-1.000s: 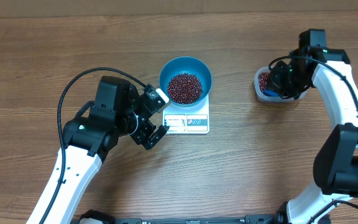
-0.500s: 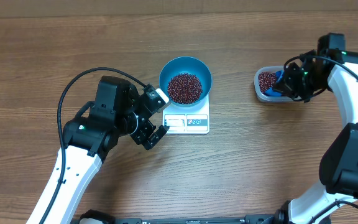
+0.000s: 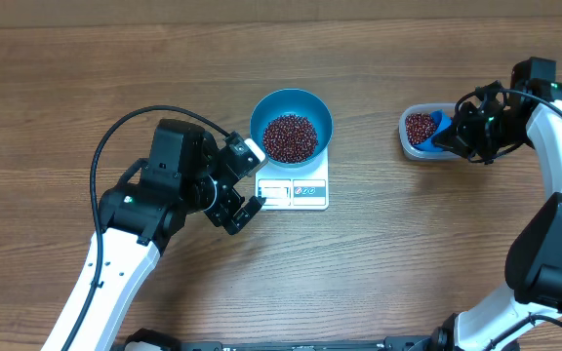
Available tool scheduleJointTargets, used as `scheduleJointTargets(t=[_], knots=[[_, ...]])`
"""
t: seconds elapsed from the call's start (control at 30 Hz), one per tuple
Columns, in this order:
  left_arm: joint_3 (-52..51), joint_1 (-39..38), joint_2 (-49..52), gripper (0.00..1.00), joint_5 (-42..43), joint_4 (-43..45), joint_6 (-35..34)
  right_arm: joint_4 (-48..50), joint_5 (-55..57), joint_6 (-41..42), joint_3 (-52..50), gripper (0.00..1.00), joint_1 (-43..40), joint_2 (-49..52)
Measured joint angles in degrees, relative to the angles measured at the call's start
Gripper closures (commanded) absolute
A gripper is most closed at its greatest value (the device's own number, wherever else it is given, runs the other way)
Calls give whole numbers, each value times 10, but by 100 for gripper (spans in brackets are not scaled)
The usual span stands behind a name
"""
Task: Scoop item into bowl and weigh 150g on scale
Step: 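Lower the scoop into the beans in the tub, then drag the scoop through the beans and lift it filled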
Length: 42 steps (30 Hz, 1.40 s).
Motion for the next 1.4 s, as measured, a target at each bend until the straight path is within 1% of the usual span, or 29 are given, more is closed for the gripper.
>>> scheduleJointTargets(t=[0.77,1.4], knots=[[0,0,0,0,0,0,0,-14,-28,-5,0,96,-56,0],[0,0,0,0,0,0,0,-38,-118,-54,0,96,-88,0]])
